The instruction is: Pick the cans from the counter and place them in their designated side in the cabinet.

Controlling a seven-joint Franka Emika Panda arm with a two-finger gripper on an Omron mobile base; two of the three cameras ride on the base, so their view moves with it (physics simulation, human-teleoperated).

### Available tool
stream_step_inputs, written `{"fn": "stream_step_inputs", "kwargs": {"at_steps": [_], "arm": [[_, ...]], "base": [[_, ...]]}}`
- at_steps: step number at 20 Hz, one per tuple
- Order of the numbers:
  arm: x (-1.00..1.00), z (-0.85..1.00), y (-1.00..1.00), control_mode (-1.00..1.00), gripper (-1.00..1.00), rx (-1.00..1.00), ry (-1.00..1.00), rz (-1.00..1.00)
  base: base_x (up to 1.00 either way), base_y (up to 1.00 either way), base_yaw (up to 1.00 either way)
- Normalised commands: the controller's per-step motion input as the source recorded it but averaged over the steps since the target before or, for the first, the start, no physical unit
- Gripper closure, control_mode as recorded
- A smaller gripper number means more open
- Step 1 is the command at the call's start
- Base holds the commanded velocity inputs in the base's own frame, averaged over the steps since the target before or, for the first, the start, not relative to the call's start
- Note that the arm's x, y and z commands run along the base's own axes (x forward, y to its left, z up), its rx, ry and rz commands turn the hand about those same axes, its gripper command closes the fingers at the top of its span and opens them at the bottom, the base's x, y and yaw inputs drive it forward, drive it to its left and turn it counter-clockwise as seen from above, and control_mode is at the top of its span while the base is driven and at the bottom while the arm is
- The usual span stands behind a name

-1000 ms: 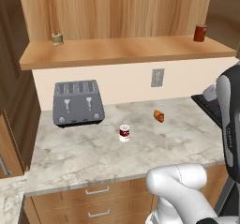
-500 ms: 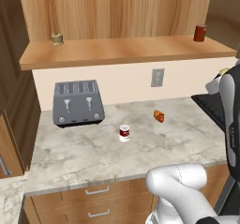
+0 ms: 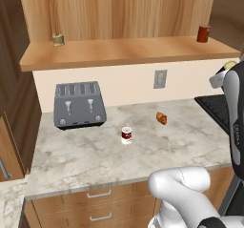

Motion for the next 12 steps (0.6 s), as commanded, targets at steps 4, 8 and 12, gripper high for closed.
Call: {"fn": "stream_step_inputs", "kwargs": {"at_steps": [4,8,12], "arm": [[0.16,0.13,0.0,-1.0,1.0,0.0,-0.03,0.0],[0.22,0.08,0.0,-1.0,1.0,0.0,-0.01,0.0],[0.24,0.07,0.0,-1.0,1.0,0.0,-0.01,0.0]], "base": [[0.0,0.0,0.0],[0.0,0.0,0.0],[0.0,0.0,0.0]]}}
